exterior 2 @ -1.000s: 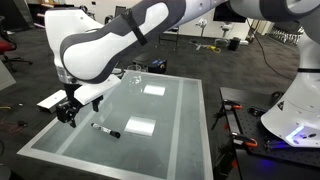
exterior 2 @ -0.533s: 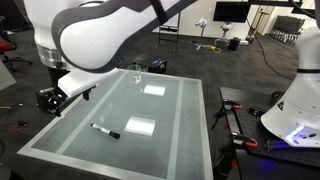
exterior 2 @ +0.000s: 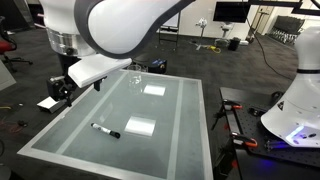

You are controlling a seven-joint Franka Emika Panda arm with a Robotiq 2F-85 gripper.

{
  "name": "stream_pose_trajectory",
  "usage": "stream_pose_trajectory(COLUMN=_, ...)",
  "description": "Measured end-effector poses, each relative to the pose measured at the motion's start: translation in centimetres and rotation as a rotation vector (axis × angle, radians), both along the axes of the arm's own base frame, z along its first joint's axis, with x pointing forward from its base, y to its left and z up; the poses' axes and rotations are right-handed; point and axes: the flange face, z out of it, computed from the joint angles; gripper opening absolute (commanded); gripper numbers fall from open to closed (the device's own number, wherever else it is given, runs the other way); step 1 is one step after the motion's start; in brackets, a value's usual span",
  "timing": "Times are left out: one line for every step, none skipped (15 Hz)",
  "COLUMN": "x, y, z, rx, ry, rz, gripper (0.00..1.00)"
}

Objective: Move the black marker to the left

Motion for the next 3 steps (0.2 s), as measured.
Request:
stream_pose_trajectory(x=-0.11, y=-0.06, z=0.0, rx=0.0, ry=0.002, rz=0.0, gripper=1.0)
stream_pose_trajectory(x=-0.15, y=-0.09, z=-0.06, rx=-0.001, ry=0.003, rz=-0.001, gripper=1.0)
stream_pose_trajectory(x=-0.19, y=-0.1, z=-0.14, rx=-0.001, ry=0.005, rz=-0.001, gripper=1.0)
